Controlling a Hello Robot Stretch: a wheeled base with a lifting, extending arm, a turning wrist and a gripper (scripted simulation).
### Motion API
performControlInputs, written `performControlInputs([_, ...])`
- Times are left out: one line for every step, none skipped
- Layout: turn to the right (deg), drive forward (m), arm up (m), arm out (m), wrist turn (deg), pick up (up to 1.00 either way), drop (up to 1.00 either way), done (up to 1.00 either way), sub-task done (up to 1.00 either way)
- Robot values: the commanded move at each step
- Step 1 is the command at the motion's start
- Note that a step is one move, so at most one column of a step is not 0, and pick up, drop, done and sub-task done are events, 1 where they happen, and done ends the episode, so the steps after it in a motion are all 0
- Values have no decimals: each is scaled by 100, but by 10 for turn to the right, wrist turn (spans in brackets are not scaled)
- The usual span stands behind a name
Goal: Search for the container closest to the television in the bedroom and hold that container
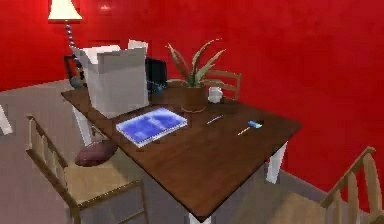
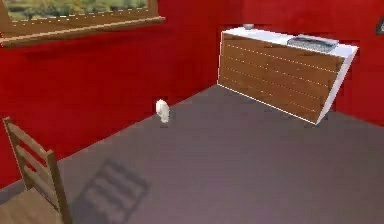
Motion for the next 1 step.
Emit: performControlInputs([450,0,0,0,0,0,0,0,0])
